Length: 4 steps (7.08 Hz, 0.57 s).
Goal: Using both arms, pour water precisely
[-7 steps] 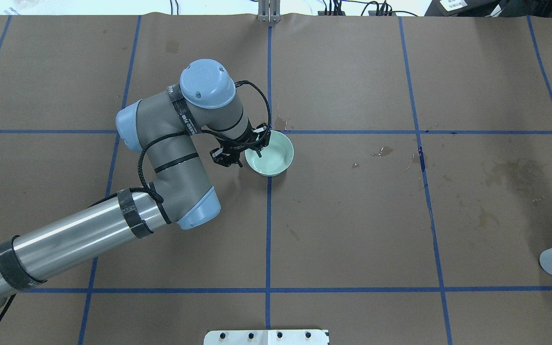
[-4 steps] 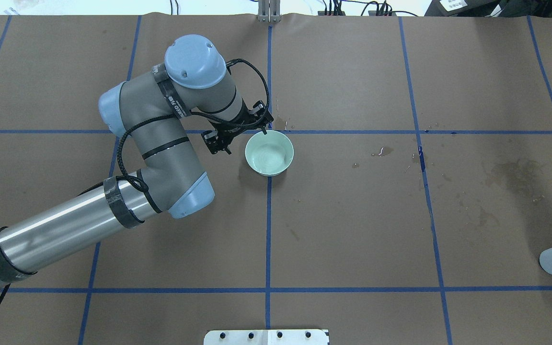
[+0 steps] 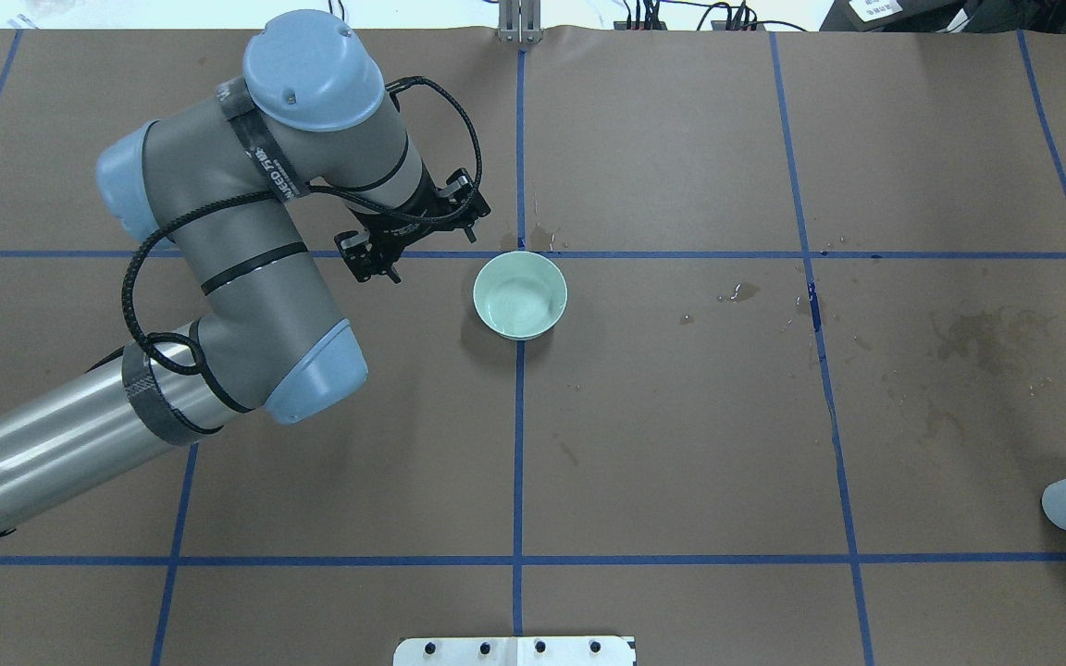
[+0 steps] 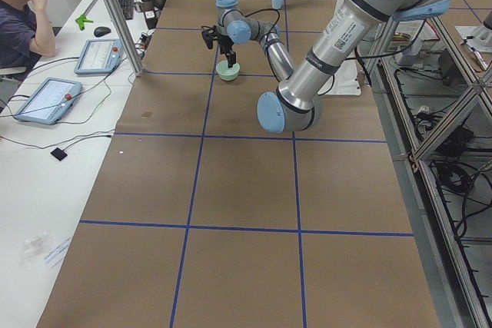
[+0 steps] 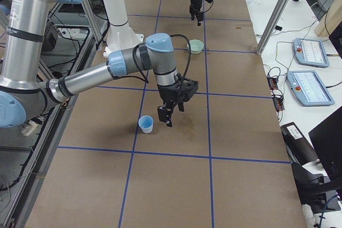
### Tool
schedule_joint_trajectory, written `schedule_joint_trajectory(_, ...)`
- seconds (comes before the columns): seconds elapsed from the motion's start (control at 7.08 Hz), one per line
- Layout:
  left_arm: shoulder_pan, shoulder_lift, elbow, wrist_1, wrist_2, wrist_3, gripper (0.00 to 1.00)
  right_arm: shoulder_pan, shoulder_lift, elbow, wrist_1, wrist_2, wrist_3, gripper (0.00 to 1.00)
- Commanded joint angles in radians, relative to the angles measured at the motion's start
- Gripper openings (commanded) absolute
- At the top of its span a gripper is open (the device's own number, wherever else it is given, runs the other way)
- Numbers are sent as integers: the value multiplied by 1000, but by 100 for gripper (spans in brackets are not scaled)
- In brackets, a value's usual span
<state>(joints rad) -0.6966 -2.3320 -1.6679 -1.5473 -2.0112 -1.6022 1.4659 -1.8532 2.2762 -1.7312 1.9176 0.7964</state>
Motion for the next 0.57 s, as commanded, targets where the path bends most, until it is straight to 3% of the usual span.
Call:
schedule_joint_trajectory(0.0,-15,65,-116,74,5,2,100,-285,-38,177,-173,-246,495,98)
schedule_joint_trajectory(0.14,-17,65,-130,88,5,2,100,-473,-38,234,-292,-381,741,98)
schedule_joint_trajectory(0.42,-18,66,-130,90,5,2,100,-782,-8,275,-533,-532,1157,98)
